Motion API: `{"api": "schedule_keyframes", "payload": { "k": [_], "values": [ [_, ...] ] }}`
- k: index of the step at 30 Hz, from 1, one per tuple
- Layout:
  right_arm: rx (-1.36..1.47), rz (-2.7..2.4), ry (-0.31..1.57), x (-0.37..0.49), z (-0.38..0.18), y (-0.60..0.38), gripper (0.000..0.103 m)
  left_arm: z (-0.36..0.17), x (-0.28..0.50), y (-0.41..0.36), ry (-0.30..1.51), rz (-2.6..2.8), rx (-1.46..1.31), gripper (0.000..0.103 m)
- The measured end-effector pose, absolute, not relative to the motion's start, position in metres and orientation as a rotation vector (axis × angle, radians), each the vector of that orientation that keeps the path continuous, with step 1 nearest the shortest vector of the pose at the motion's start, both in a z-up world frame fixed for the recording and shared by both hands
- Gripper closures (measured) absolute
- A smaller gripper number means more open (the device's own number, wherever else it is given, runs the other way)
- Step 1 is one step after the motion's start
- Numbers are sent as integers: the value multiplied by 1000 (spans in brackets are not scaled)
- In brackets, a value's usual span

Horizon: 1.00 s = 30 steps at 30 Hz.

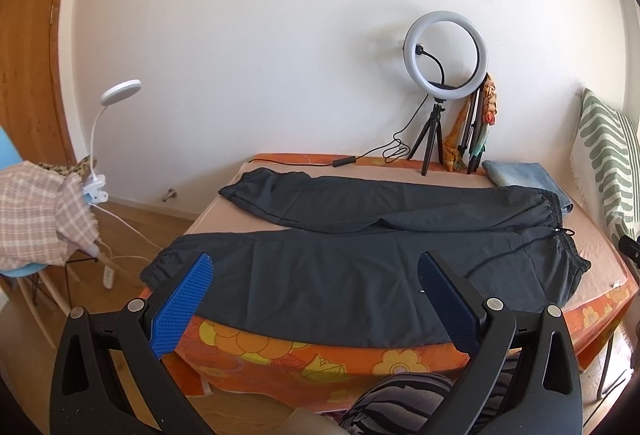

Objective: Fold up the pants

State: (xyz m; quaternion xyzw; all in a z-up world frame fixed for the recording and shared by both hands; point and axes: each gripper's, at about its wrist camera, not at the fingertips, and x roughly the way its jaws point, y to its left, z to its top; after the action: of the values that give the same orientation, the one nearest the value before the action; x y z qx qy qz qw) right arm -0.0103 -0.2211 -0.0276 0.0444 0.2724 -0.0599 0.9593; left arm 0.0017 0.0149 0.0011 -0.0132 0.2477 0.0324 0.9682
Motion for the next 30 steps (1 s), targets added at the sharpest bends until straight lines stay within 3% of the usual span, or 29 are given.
{"api": "schedule_keyframes", "payload": {
  "k": [17, 30],
  "values": [
    [1, 74, 569, 59, 17, -219, 0, -1, 51, 110, 601, 90, -42, 2],
    [-52, 139, 633, 193, 18, -200, 0, -11, 199, 164, 709, 11, -83, 15]
  ]
}}
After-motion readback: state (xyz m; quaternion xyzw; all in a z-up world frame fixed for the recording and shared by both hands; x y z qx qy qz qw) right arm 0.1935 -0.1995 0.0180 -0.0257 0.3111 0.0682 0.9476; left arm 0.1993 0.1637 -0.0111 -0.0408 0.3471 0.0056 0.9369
